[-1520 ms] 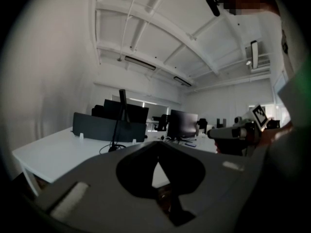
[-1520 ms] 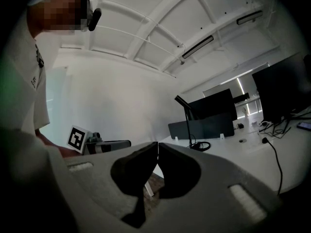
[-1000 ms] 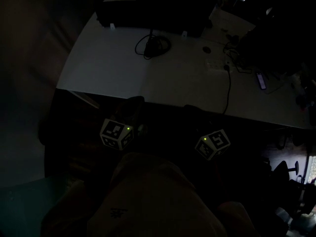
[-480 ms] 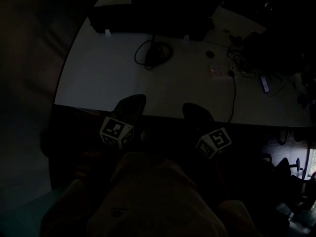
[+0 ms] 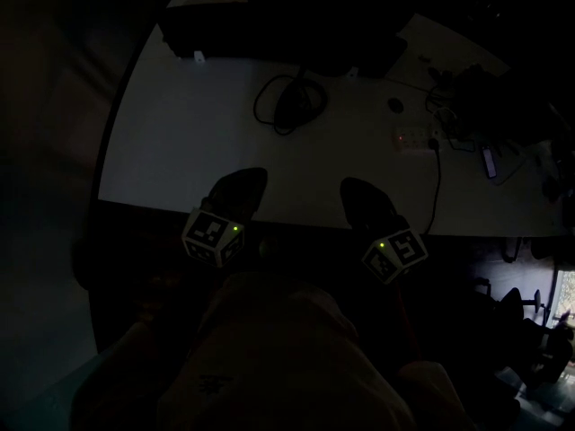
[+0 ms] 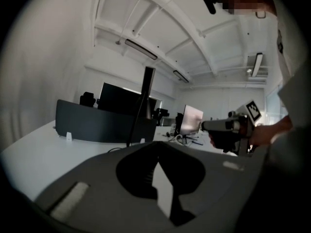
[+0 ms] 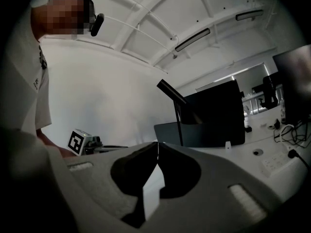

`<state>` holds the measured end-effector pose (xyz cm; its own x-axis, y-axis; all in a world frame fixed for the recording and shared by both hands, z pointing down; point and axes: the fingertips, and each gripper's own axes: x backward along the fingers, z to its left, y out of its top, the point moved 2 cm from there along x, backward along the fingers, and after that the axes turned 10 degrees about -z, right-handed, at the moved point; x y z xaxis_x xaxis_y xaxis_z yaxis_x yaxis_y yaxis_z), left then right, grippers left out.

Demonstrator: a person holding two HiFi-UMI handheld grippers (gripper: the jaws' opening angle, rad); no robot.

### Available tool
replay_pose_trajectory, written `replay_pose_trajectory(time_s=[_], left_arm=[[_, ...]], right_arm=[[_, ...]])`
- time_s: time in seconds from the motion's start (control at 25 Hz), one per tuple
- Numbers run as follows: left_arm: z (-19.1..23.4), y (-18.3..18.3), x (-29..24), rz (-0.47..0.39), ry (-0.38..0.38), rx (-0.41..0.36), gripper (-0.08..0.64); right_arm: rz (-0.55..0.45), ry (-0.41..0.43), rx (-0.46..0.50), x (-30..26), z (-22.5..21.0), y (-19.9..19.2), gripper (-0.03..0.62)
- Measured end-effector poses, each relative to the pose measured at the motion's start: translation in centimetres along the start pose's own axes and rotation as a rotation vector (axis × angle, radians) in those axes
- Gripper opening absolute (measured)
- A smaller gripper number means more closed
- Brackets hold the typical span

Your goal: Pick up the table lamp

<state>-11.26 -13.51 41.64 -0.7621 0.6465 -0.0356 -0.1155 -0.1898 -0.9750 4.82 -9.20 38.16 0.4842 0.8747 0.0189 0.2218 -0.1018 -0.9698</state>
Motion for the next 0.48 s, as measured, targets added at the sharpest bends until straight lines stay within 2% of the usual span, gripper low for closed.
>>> replay_pose_trajectory(time_s=[0.2,0.48], left_arm=[[3.1,0.3,-0.8,0.010,-0.004,-0.001,-0.002],[5.0,0.7,-2.0,0.005,-0.026,-0.003,-0.002]], right_arm=[[0.007,-0.009,-0.007,-2.7,-0.1,-0.3,0.003],[0.000,-0.022,-0.004,-4.9,-1.0,0.0,0.003]])
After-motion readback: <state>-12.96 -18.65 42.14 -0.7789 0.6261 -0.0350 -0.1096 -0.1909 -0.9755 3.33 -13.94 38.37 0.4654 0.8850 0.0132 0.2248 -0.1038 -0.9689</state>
